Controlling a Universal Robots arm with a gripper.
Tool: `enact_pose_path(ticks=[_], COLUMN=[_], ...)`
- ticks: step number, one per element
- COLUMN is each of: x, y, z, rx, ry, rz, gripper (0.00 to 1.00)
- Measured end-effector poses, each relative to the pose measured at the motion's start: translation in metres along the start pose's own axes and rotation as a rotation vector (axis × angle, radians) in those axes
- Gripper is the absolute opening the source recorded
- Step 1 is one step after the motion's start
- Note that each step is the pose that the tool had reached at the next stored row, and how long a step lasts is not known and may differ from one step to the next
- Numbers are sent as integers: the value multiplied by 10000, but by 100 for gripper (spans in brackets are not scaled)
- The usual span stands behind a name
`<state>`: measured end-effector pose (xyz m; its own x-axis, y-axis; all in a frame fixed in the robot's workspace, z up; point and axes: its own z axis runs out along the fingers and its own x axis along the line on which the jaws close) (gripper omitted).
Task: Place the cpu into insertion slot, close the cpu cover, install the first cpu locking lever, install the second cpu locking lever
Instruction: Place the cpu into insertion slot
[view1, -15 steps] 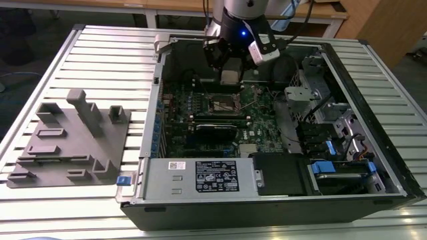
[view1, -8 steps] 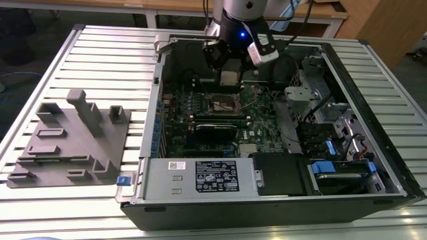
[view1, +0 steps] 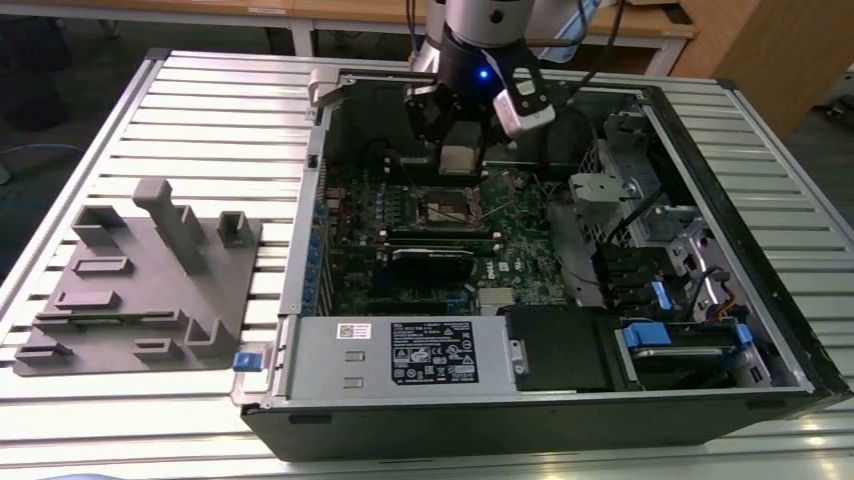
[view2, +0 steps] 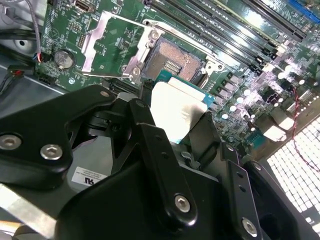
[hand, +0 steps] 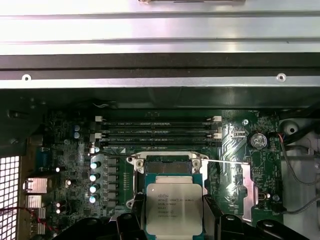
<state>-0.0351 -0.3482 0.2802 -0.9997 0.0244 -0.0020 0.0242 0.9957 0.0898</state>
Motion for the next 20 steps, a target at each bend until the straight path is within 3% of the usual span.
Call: enact_pose_path(ticks=[10, 20], x=[2, 3], y=[-2, -8], z=[21, 85], rx=[1, 1], ry=[0, 0], rz=[0, 0], gripper=[54, 54])
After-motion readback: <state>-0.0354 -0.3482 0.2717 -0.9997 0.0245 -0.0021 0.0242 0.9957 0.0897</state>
